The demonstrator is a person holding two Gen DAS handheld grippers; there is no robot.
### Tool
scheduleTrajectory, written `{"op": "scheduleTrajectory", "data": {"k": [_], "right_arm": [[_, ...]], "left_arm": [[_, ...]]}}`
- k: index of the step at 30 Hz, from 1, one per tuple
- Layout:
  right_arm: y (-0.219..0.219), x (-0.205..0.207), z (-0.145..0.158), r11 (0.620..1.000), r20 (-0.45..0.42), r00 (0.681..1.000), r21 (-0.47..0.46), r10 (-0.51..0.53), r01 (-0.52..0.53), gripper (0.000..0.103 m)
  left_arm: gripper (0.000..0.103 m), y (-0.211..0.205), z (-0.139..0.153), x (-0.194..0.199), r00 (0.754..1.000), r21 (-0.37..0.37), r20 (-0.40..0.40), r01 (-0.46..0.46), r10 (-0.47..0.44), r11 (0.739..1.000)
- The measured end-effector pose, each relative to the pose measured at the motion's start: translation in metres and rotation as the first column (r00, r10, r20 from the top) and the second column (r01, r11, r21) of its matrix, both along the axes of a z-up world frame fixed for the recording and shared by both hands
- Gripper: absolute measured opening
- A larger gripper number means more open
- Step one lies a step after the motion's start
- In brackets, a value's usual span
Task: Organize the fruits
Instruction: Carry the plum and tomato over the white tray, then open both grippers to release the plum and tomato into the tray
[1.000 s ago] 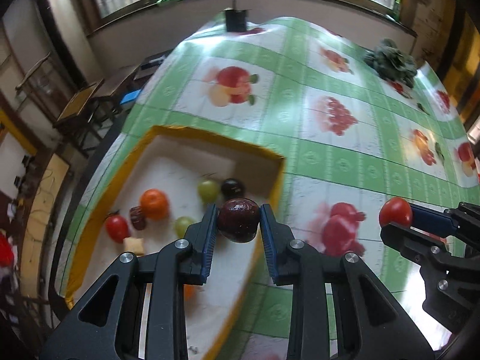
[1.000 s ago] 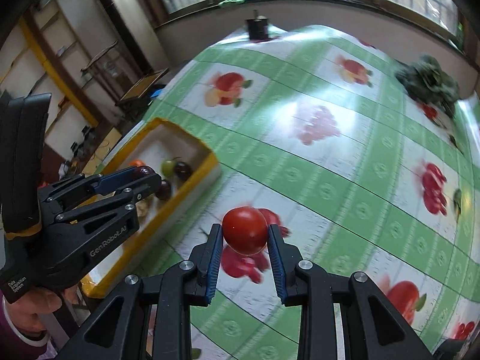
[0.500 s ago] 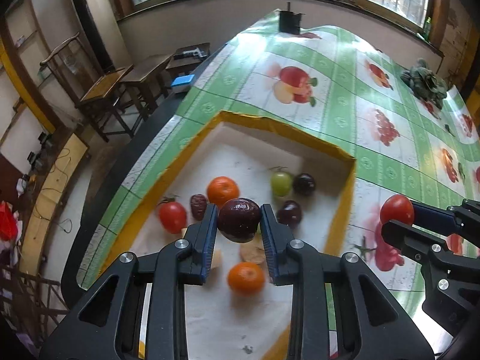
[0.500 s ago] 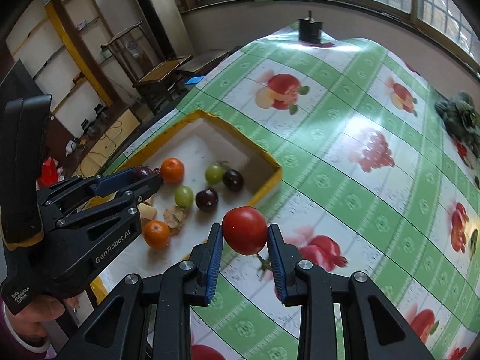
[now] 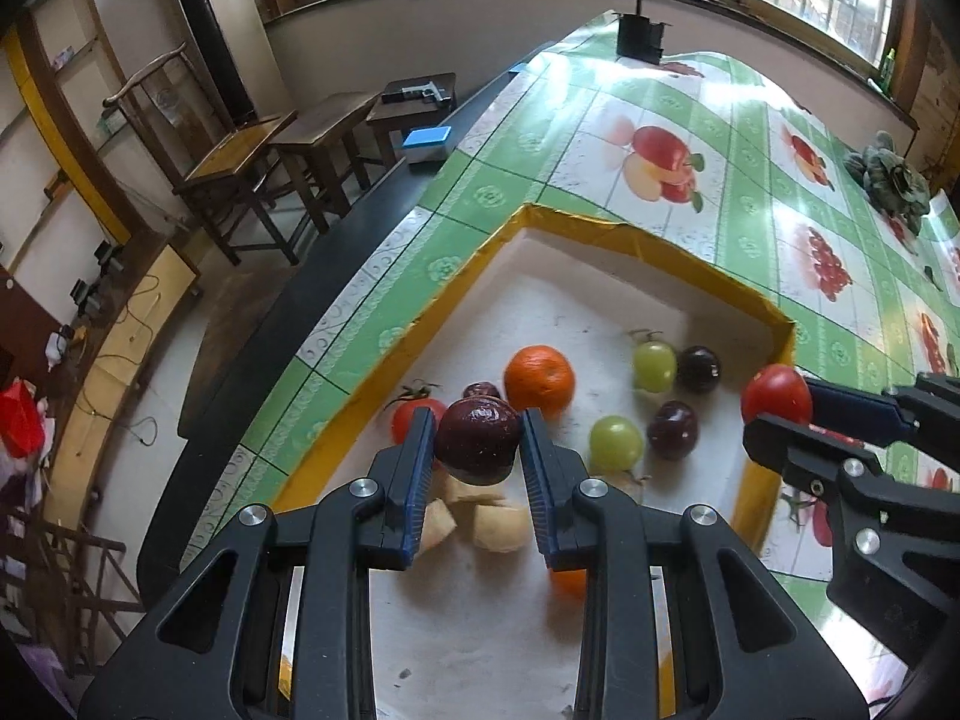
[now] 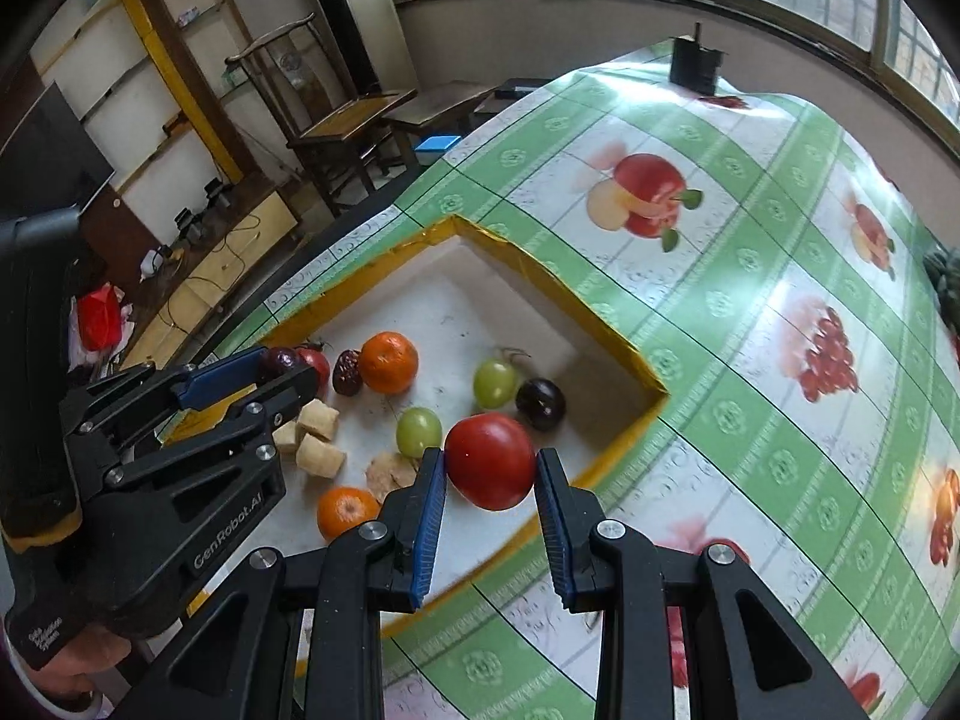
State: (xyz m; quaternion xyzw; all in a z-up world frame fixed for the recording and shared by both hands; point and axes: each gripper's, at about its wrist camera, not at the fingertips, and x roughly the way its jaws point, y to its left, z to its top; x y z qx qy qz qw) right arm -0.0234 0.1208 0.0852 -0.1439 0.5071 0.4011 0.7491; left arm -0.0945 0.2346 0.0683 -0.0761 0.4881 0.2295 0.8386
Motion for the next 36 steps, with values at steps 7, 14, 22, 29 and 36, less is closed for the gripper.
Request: {"op": "scheduleTrajectory", "data": {"k": [7, 14, 22, 29, 36], "right_arm": [[0.022, 0.011, -0.009, 1.0, -0.009, 1.0, -0.01, 0.013, -0.013, 0.029], [0.038, 0.016, -0.013, 0.999, -0.009, 0.999, -0.016, 0.034, -0.035, 0.029], [0.051, 0.016, -0.018, 0.997, -0.014, 0.998, -0.023, 0.067, -0.068, 0.029], [0.059, 0.017, -0.022, 0.996, -0.019, 0.996, -0.028, 0.085, -0.085, 0.029], [0.072, 0.025, -0.03, 0.994, -0.032, 0.994, -0.033, 0.101, -0.102, 0.029]], "left_arm": [[0.028, 0.009, -0.007, 0.0, 1.0, -0.005, -0.011, -0.013, 0.013, 1.0], [0.028, 0.016, -0.012, 0.0, 1.0, -0.01, -0.016, -0.026, 0.026, 1.0], [0.028, 0.022, -0.014, -0.003, 0.999, -0.017, -0.019, -0.038, 0.038, 0.999], [0.028, 0.025, -0.015, -0.004, 0.998, -0.023, -0.023, -0.051, 0.05, 0.998], [0.028, 0.027, -0.018, -0.003, 0.998, -0.039, -0.028, -0.059, 0.058, 0.997]]}}
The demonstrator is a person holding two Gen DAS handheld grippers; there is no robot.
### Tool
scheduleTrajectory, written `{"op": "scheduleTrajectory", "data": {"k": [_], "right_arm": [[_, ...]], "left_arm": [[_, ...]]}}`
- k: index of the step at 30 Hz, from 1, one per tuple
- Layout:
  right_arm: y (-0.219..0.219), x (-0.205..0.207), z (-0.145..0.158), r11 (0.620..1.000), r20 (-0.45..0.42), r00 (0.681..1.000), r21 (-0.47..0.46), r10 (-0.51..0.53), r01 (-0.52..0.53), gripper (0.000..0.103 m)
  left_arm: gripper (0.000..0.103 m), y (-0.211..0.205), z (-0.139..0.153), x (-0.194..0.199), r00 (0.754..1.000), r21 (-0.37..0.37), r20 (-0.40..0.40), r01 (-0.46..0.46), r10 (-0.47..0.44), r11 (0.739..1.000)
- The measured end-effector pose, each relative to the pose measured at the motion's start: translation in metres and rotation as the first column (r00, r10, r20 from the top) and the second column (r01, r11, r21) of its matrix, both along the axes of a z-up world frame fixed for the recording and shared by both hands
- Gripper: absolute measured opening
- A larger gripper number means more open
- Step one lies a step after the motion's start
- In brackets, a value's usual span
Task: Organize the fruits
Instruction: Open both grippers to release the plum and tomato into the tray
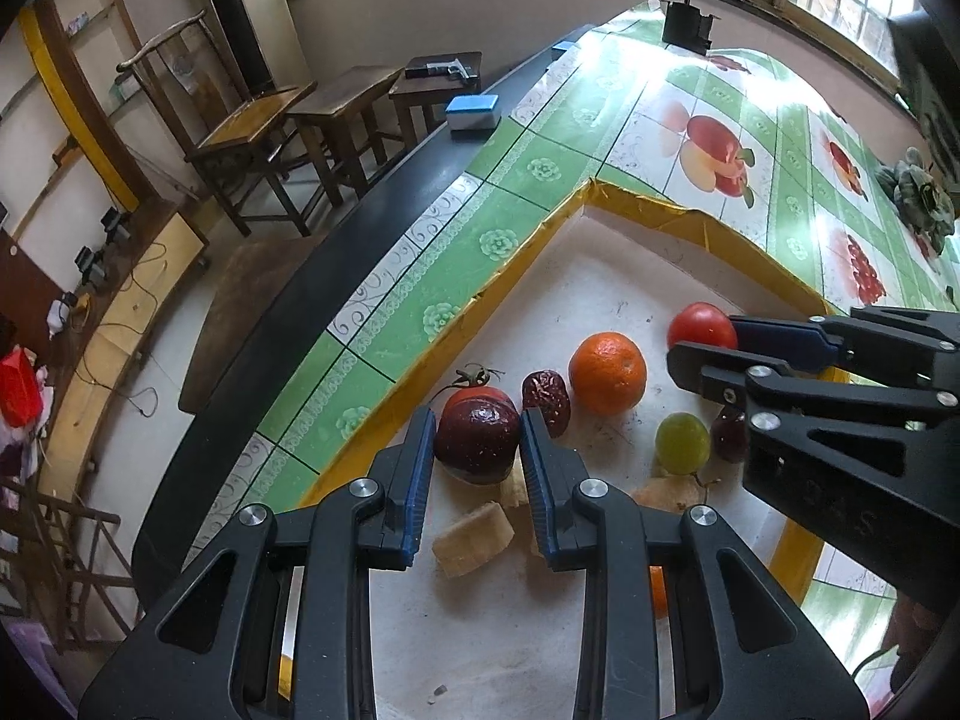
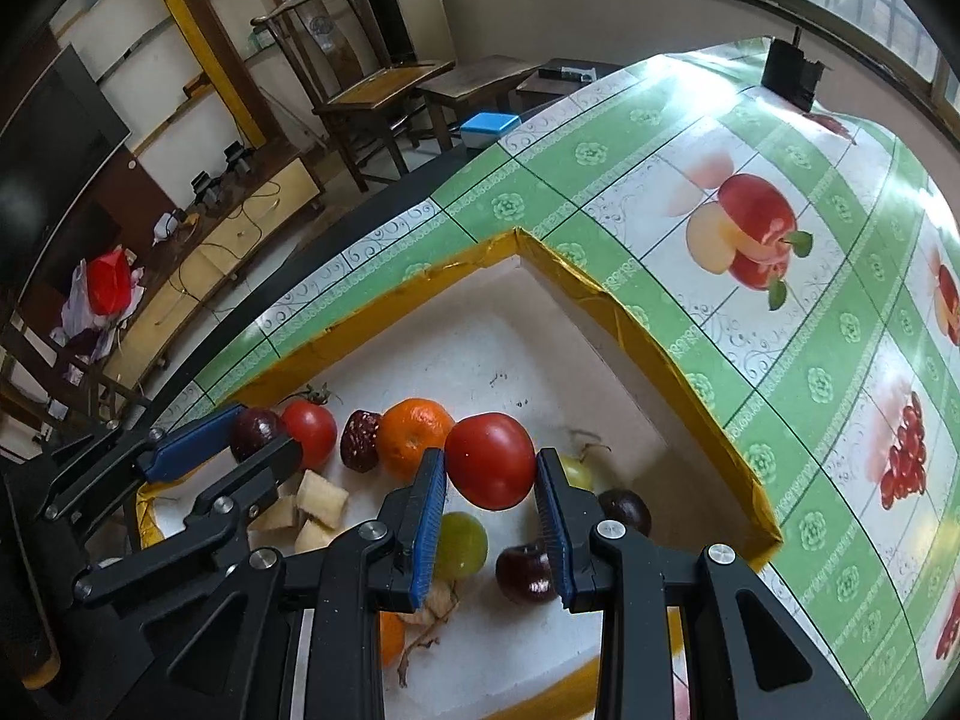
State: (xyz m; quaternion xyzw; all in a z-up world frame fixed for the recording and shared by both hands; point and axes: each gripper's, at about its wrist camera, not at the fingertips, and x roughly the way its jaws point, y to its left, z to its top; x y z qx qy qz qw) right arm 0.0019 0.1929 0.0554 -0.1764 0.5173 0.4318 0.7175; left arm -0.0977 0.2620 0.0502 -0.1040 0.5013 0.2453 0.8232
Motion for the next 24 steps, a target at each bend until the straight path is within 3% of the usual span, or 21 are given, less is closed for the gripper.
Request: {"op": "scheduleTrajectory", "data": {"k": [10, 20, 24], "right_arm": [[0.006, -0.001, -0.011, 0.999, -0.018, 1.0, -0.03, 0.019, -0.019, 0.029], [-0.009, -0.003, -0.011, 0.999, -0.051, 0.998, 0.026, -0.042, 0.043, 0.03], [-0.015, -0.002, -0.01, 0.997, -0.085, 0.995, 0.056, -0.057, 0.062, 0.037]], "left_arm": [[0.028, -0.002, -0.003, 0.001, 1.0, -0.016, -0.007, 0.011, -0.011, 1.0], [0.028, -0.003, -0.003, 0.006, 1.0, 0.001, -0.02, 0.022, -0.022, 1.0], [0.029, -0.001, -0.002, 0.005, 1.0, -0.001, -0.024, 0.007, -0.007, 1.0]]}}
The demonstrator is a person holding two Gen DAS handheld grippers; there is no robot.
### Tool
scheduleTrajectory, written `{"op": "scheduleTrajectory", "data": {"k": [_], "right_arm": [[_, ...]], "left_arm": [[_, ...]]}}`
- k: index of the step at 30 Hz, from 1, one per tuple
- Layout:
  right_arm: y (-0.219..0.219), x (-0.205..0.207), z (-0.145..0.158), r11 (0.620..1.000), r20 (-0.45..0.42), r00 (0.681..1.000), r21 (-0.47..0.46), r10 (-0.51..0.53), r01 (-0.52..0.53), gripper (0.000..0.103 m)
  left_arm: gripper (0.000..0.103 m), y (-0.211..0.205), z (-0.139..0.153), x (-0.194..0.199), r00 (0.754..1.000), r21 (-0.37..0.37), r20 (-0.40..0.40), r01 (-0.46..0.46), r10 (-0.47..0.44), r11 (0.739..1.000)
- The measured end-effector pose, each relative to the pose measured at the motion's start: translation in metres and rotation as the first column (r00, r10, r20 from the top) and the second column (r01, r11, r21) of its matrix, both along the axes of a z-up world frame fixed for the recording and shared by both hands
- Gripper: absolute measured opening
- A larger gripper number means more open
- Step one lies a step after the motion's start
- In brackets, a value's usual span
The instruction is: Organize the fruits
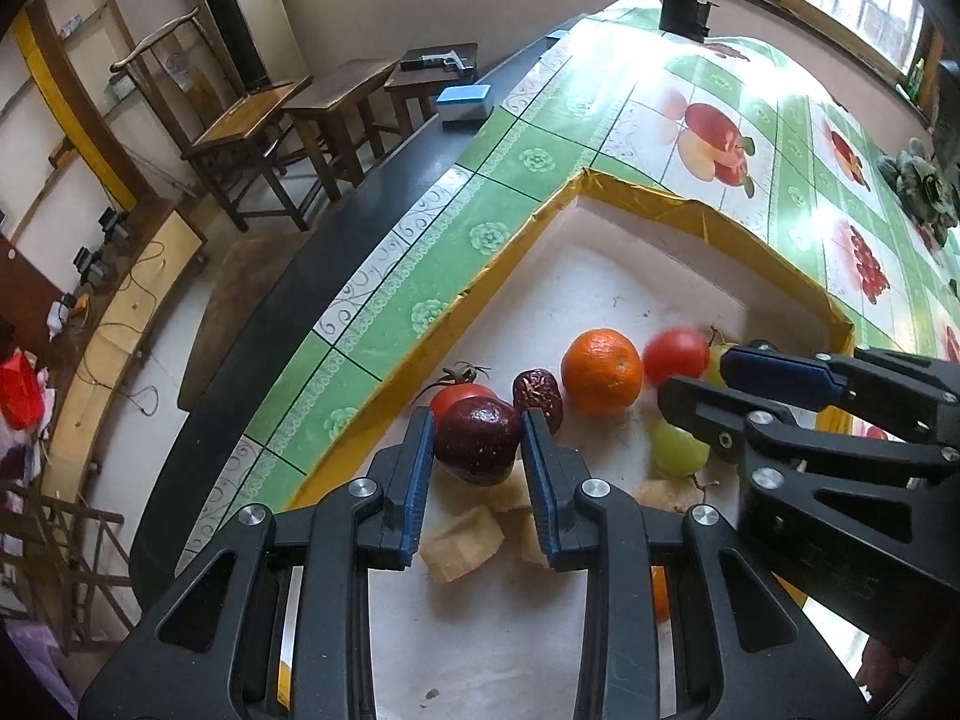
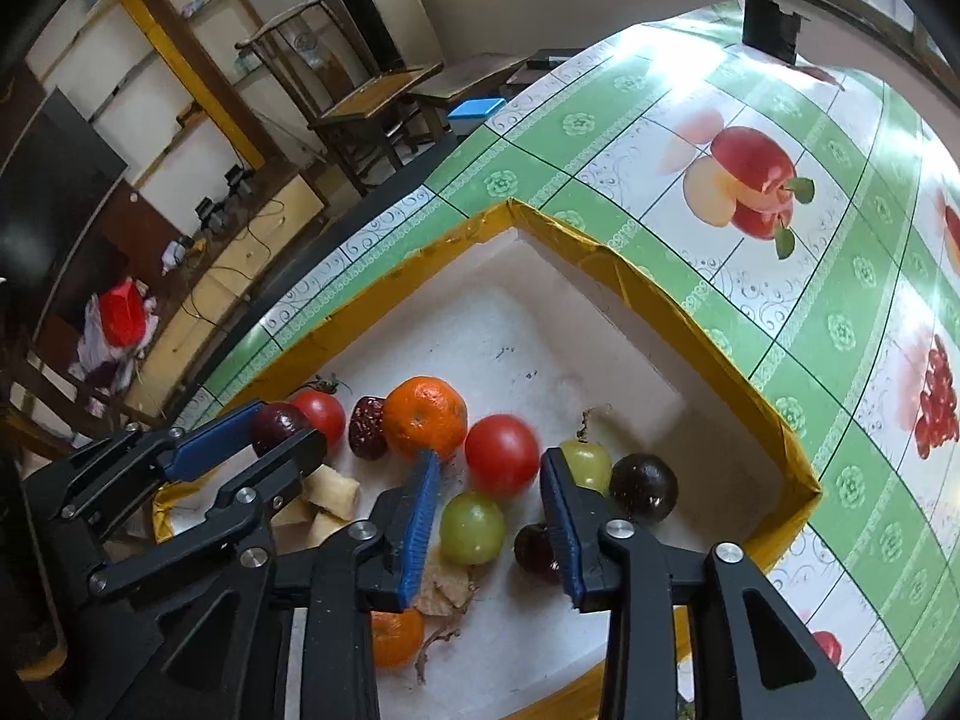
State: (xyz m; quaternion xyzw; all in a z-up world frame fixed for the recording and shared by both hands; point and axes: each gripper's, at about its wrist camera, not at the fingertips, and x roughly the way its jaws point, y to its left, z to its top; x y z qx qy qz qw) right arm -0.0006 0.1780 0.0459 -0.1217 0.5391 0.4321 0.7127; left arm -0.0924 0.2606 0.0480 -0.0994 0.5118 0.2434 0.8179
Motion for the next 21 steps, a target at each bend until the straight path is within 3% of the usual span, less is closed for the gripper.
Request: {"op": "scheduleTrajectory", "data": {"k": [7, 21], "right_arm": [[-0.006, -0.001, 0.006, 1.0, -0.004, 1.0, 0.012, -0.008, 0.008, 0.038], [-0.028, -0.011, 0.028, 0.999, 0.045, 0.999, 0.029, -0.031, 0.03, 0.038]], "left_arm": [[0.029, -0.004, -0.001, -0.003, 1.0, 0.0, -0.012, -0.004, 0.004, 1.0], [0.029, -0.01, 0.017, -0.012, 0.998, 0.015, 0.052, -0.023, 0.022, 1.0]]}}
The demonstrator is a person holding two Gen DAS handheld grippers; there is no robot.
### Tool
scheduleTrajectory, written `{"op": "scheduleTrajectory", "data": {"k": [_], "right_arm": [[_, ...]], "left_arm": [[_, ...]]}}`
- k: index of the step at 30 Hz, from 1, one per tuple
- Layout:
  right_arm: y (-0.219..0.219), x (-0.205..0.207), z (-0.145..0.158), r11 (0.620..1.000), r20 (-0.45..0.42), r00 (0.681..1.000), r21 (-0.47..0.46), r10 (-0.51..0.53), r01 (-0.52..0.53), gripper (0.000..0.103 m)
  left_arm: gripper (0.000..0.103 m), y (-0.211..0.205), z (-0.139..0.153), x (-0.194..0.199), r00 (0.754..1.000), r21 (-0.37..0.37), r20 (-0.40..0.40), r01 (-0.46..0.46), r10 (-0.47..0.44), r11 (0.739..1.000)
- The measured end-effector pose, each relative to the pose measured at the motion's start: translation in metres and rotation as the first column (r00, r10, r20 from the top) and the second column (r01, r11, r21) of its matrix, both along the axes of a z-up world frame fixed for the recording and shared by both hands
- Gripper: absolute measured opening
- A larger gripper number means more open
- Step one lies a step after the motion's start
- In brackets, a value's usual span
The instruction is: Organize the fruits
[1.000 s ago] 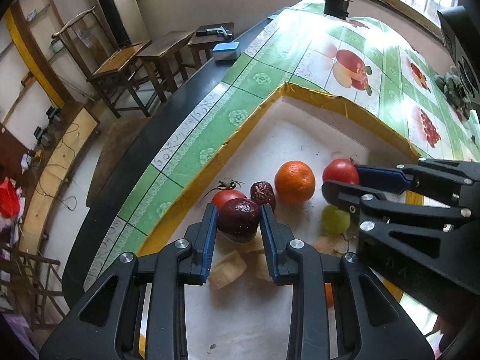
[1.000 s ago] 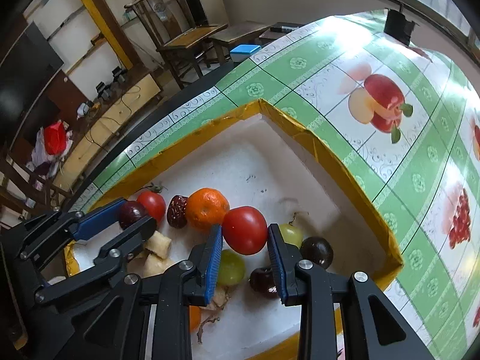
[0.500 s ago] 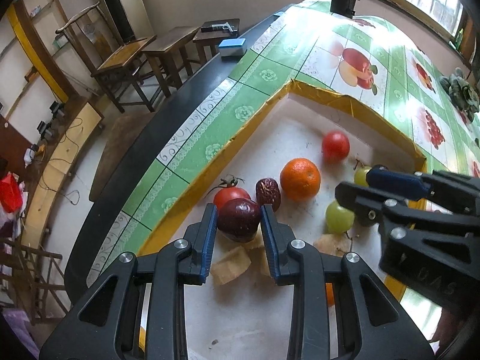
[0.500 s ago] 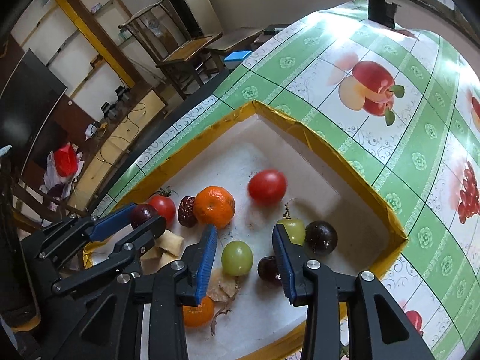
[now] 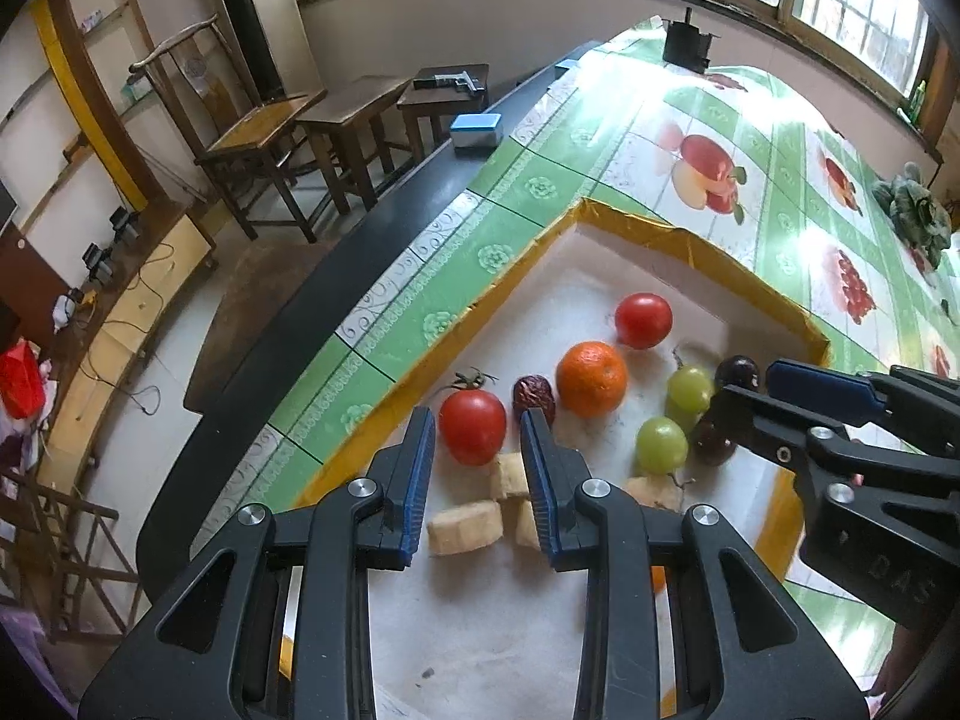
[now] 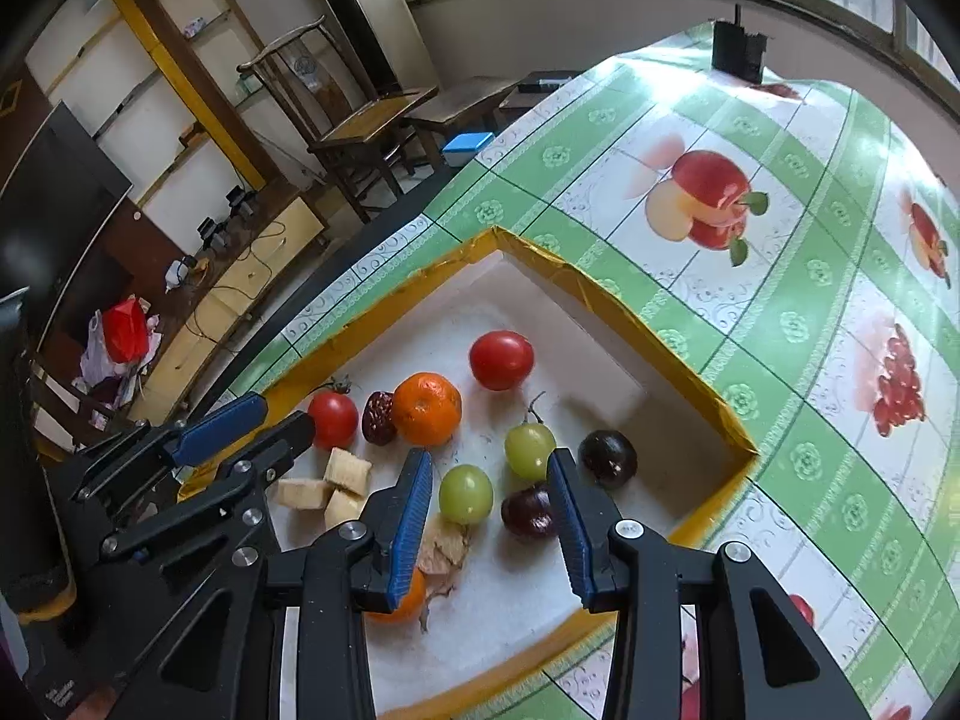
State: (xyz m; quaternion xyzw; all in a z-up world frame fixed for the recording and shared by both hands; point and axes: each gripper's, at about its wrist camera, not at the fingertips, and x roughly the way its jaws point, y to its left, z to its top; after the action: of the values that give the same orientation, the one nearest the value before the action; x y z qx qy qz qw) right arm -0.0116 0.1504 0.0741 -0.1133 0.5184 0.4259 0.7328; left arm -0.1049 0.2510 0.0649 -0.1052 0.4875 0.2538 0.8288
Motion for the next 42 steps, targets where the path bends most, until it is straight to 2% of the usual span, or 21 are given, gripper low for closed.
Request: {"op": "scheduleTrajectory", "data": {"k": [8, 20, 32, 42], "right_arm": [[-0.029, -0.013, 0.019, 0.999, 0.06, 0.997, 0.022, -0.043, 0.042, 0.042], [-0.052, -0.04, 0.032, 0.999, 0.094, 0.995, 0.026, -0.04, 0.038, 0.044], [-0.056, -0.06, 0.047, 0.999, 0.129, 0.992, 0.034, -0.003, -0.001, 0.046], [-0.056, -0.063, 0.046, 1.0, 0.116, 0.993, 0.026, 0.0, -0.003, 0.046]], "left_arm": [[0.031, -0.011, 0.015, -0.009, 0.999, 0.005, 0.028, -0.014, 0.014, 1.0], [0.031, -0.029, 0.036, -0.034, 0.997, 0.037, 0.064, -0.04, 0.037, 0.999], [0.031, -0.042, 0.055, -0.047, 0.994, 0.073, 0.091, -0.063, 0.056, 0.995], [0.031, -0.047, 0.058, -0.049, 0.994, 0.088, 0.095, -0.059, 0.05, 0.994]]}}
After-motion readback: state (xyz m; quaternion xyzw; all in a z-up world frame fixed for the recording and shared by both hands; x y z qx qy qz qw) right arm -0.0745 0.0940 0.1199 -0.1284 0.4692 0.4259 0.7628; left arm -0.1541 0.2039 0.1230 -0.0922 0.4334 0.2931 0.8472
